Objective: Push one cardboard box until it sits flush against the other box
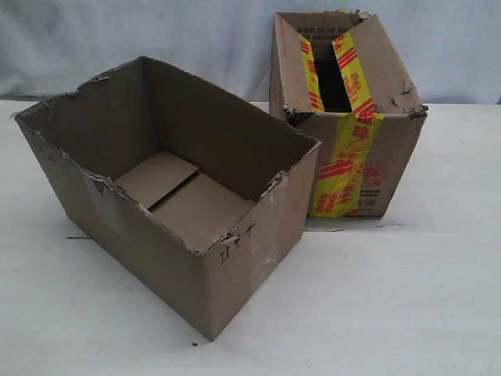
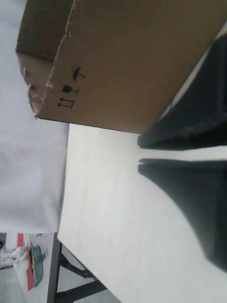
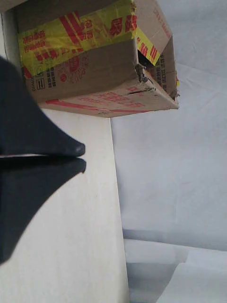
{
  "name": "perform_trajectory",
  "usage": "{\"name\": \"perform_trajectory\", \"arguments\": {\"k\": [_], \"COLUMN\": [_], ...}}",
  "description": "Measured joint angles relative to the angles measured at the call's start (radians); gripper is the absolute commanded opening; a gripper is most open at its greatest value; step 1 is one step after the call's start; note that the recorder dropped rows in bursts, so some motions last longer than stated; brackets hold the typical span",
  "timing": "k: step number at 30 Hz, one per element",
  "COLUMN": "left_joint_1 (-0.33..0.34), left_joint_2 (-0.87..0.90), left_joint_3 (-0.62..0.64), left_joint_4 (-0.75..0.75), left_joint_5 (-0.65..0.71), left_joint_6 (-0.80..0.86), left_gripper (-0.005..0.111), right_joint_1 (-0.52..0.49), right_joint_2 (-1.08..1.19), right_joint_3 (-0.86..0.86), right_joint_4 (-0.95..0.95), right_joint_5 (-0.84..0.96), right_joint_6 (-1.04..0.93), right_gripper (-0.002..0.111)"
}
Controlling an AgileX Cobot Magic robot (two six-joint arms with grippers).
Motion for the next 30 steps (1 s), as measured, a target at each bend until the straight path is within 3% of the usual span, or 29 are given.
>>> {"name": "perform_trajectory", "arguments": {"k": [16,23,26,30], "left_joint_1": [0.0,0.0,0.0,0.0], "left_joint_2": [0.0,0.0,0.0,0.023], "left_joint_3": [0.0,0.0,0.0,-0.039], "left_joint_4": [0.0,-0.12,-0.217,-0.228], "left_joint_5": [-0.01,-0.146,-0.292,-0.337], "left_joint_6": [0.0,0.0,-0.002,0.0], "left_gripper": [0.0,0.0,0.0,0.0], "right_joint_1": [0.0,0.0,0.0,0.0], "right_joint_2": [0.0,0.0,0.0,0.0], "right_joint_3": [0.0,0.0,0.0,0.0], "right_joint_4": [0.0,0.0,0.0,0.0], "right_joint_5": [0.0,0.0,0.0,0.0], "right_joint_6": [0.0,0.0,0.0,0.0], "right_gripper": [0.0,0.0,0.0,0.0]}}
